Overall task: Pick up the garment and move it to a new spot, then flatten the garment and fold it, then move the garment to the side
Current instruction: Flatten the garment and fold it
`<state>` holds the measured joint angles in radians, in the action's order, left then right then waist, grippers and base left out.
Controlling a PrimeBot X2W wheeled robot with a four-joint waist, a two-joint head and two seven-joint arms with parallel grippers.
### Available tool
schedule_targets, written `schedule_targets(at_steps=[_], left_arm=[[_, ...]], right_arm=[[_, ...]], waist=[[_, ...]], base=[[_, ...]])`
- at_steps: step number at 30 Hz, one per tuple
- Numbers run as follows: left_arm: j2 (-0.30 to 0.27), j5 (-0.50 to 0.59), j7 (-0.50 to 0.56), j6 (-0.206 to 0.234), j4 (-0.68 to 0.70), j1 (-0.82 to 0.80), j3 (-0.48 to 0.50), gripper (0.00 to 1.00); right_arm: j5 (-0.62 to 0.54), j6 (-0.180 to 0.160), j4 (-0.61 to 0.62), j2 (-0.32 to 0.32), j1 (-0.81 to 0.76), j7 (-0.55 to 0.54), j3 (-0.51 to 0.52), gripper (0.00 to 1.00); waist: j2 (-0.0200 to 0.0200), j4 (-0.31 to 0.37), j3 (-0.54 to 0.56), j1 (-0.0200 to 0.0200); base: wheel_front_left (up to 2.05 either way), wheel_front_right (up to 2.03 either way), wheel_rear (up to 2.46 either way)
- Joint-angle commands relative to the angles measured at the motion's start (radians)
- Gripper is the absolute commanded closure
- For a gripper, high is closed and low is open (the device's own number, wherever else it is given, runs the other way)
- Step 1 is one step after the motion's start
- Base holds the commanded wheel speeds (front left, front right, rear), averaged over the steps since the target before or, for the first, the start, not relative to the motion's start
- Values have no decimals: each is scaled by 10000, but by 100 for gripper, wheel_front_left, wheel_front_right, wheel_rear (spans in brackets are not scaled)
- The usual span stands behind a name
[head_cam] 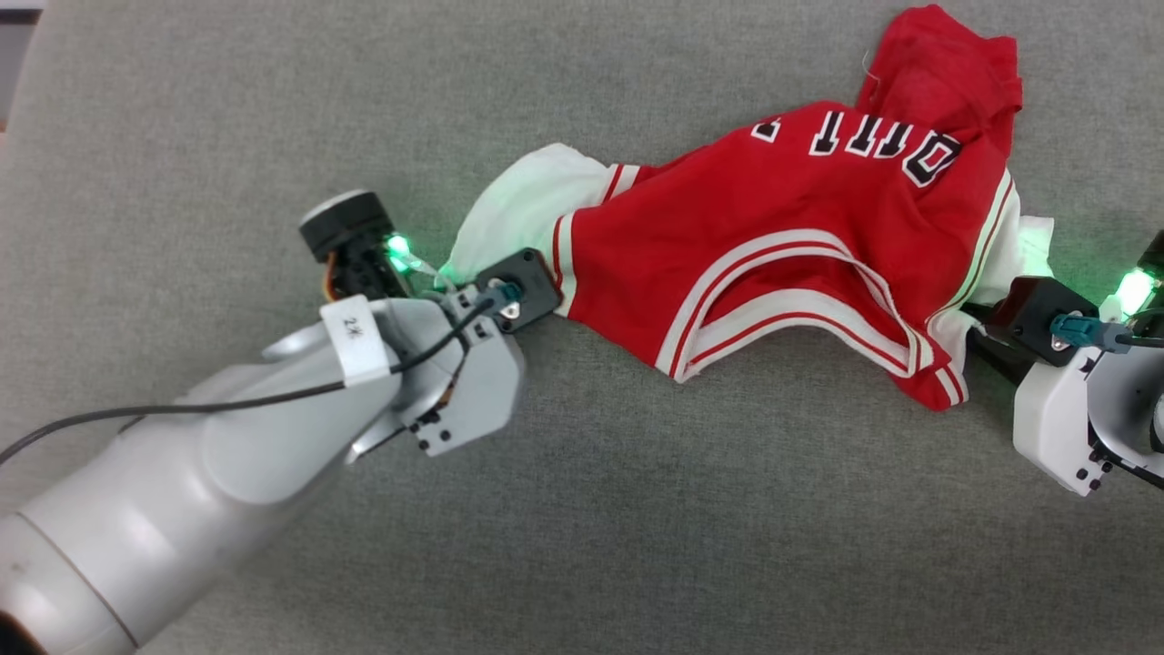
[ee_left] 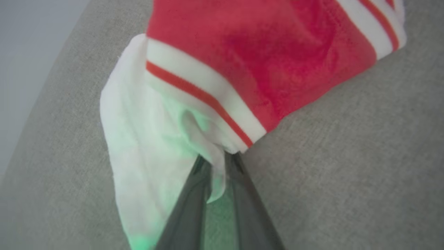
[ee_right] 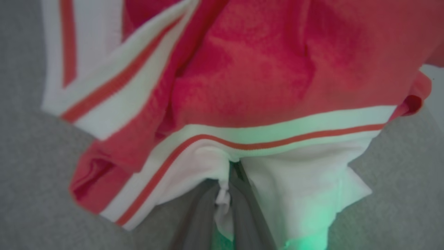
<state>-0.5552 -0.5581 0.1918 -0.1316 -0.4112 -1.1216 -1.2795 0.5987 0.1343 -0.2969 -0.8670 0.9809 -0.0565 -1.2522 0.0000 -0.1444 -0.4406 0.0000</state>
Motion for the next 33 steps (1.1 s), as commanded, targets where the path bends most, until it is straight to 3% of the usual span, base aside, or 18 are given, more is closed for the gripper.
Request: schedule_targets(at_steps=[1, 9, 14, 20, 28, 33], left_arm=[[-105, -12, -51, 31, -186, 134, -36, 100], [-257, -868, -905, 31, -560, 122, -15, 100], [-270, -2728, -1900, 31, -791, 153, 269, 100], [146, -5290, -2680, 31, -956, -39, 1546, 100], [895, -8263, -2855, 27, -1767, -1332, 3652, 100], [1480, -8874, -2906, 84, -3007, -2682, 4457, 100]], right_arm=[[62, -66, -531, 19, -453, -225, -344, 100], [940, -53, -421, -130, -744, 466, 777, 100], [1852, -45, -270, -435, -1127, 873, 2030, 100], [2442, -45, -130, -607, -671, 897, 3392, 100], [2950, -45, -1421, 653, 1227, 334, 4899, 100], [3189, -45, -2588, 1453, 2812, 8, 5525, 100]], waist=[[0, 35, 126, 0], [0, 182, 841, 0], [0, 239, 979, 0], [0, 329, 777, 0], [0, 549, 253, 0], [0, 653, -157, 0]], base=[[0, 0, 0], [0, 0, 0], [0, 0, 0], [0, 0, 0], [0, 0, 0], [0, 0, 0]])
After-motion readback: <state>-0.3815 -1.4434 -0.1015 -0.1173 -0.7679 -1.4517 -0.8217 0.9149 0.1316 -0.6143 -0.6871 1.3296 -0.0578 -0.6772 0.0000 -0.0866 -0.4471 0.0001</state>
